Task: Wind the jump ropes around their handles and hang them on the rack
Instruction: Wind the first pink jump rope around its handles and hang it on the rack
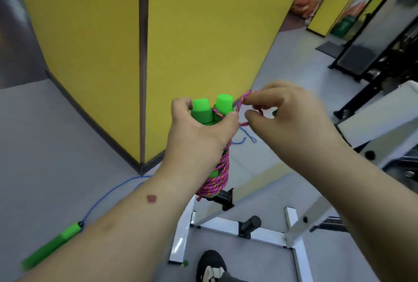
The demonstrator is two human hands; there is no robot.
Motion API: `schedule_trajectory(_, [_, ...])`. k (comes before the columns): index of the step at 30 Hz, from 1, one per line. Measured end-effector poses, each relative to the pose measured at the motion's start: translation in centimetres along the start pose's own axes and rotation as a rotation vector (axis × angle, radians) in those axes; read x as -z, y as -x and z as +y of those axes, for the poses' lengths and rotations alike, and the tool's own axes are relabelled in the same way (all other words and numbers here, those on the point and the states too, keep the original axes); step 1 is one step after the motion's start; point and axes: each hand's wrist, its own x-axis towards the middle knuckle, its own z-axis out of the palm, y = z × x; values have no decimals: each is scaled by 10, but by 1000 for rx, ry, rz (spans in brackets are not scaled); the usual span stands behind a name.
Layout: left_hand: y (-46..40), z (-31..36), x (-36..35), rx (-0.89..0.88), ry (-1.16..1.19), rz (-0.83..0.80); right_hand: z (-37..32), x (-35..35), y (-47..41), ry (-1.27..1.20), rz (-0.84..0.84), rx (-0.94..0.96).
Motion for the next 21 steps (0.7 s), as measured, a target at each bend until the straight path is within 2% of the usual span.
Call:
schedule_trajectory(4, [-1, -8, -51, 82, 26, -68, 36, 20, -8, 231, -90, 42])
schedule_trajectory(8, [-2, -11, -85, 153, 70, -100, 60, 36, -10, 348, -141, 36])
schedule_trajectory(15, [-7, -19, -106, 256, 96, -111, 74, 46, -18, 412, -275, -10])
schedule_trajectory(21, [-19, -23, -113, 206, 43, -91, 76, 63, -36, 330, -422, -134])
